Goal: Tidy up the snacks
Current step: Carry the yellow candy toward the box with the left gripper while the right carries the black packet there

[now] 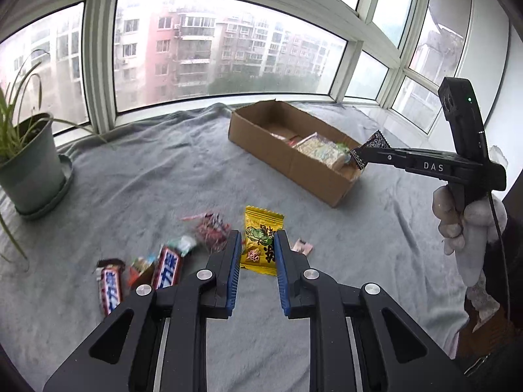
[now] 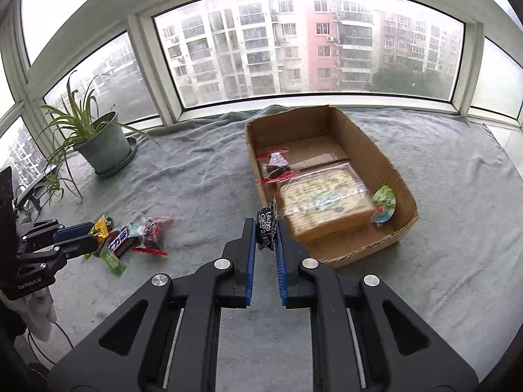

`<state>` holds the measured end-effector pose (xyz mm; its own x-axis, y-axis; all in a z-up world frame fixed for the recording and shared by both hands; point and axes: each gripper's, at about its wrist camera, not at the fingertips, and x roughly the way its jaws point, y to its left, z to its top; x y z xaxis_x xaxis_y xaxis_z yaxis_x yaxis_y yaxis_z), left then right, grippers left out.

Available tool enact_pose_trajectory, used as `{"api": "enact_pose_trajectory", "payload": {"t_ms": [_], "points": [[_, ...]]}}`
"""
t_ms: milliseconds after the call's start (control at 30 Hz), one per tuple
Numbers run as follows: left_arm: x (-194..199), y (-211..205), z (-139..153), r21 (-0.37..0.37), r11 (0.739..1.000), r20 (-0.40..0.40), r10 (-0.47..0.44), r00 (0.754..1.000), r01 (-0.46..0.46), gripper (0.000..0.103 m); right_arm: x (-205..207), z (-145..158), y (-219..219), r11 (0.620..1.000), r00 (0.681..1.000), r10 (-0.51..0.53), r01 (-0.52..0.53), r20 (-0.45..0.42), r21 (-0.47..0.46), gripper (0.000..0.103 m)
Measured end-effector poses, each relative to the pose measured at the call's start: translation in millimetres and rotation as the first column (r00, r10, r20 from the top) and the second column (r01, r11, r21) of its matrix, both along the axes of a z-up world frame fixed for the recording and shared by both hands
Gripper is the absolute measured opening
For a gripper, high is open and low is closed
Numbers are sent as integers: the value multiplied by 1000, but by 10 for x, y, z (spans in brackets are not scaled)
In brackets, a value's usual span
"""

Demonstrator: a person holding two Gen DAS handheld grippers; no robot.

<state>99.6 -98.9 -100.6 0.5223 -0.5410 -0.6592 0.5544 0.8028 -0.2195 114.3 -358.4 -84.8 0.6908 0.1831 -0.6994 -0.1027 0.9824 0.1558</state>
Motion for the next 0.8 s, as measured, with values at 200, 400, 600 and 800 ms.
{"api": "enact_pose_trajectory", "payload": {"t_ms": [200,400,600,800], "points": [[252,-450,66,-45,998,-2,-40,999,40,19,244,57,-323,999,999,-41,41,9,-19,12],[420,-1032,92,-57,993,6,-99,995,99,19,497,25,-649,997,997,-82,82,-1,-6,12],[607,-1505,34,-62,990,-21,-126,992,124,19,703,-83,-851,995,995,-100,100,-27,-16,12],[720,-1794,-81,-59,990,-65,-134,989,130,19,821,-198,-984,993,992,-116,116,-54,-8,12]]}}
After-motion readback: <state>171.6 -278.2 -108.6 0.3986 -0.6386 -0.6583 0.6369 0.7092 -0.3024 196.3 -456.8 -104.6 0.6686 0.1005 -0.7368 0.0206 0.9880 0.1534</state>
